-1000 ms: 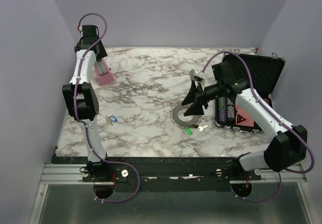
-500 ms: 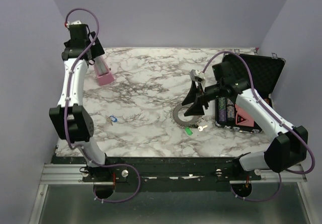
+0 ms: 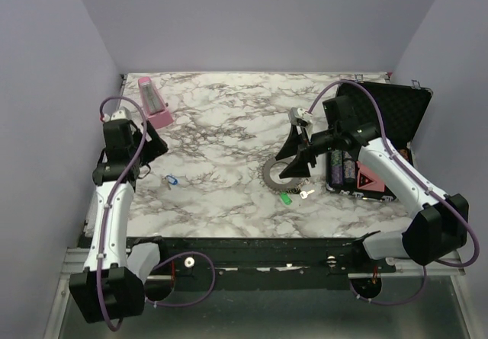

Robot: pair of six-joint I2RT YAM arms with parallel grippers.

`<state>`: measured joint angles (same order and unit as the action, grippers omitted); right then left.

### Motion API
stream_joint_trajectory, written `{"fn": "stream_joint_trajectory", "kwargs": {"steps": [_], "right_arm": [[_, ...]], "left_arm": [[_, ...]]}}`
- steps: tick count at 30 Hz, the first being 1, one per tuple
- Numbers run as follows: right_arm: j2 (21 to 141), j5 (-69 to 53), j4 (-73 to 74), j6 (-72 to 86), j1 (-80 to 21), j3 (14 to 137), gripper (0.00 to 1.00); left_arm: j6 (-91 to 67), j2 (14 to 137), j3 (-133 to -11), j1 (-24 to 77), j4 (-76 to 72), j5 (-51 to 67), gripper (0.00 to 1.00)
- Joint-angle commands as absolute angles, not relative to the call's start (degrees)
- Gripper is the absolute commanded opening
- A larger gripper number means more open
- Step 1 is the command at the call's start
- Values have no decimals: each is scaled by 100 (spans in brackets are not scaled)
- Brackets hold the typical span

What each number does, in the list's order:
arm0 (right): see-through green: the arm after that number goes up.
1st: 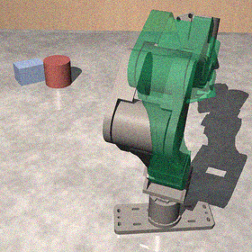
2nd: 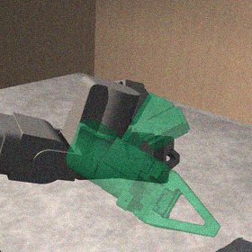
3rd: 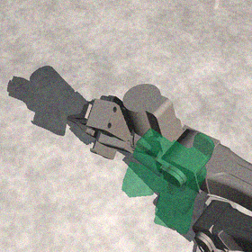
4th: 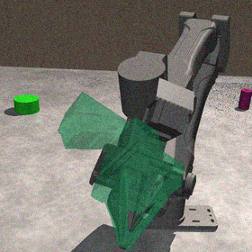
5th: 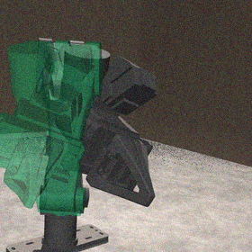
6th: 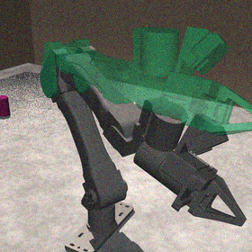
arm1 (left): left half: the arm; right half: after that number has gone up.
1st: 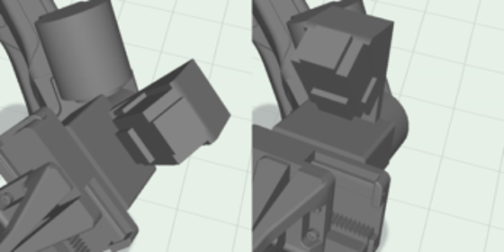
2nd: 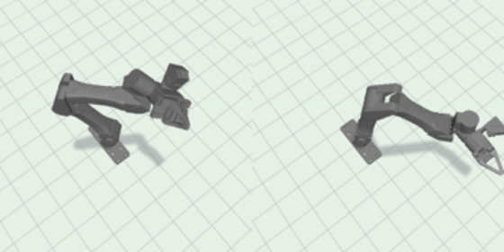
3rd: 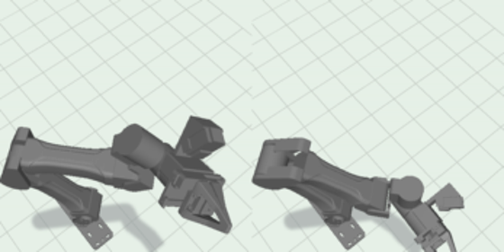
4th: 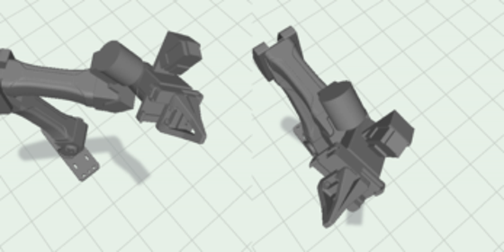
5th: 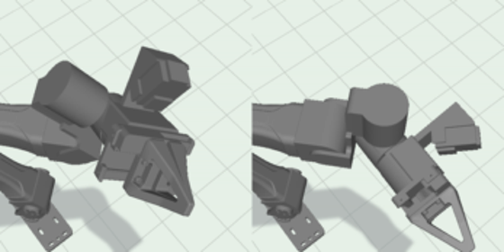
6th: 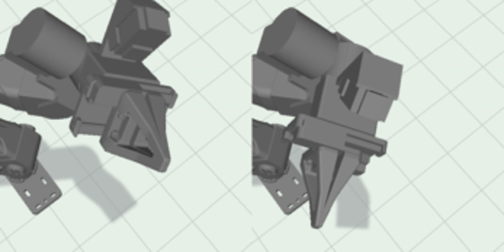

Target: Put the keys on the keyring

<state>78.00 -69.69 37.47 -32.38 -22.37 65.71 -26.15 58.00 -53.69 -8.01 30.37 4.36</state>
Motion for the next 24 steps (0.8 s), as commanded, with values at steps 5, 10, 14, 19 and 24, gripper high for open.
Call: {"fn": "stream_joint_trajectory", "kwargs": {"steps": [5, 10, 14, 19, 24], "right_arm": [[7717, -7075, 3454, -3059, -2215, 6434, 76], [7717, -7084, 3445, -3059, -2215, 6425, 76], [7717, -7066, 3472, -3094, -2215, 6434, 76], [7778, -7066, 3489, -3111, -2215, 6434, 76], [7813, -7084, 3489, -3111, -2215, 6434, 76]], "left_arm": [[-3594, 4983, -3648, -844, 3208, 626, 80], [-3621, 6168, -3884, -826, 3059, 397, 61], [-3727, 6748, -3876, -835, 2646, 97, 61], [-3876, 7242, -3937, -826, 2470, 44, 54], [-3955, 7663, -4122, -826, 2338, -123, 51]]}}
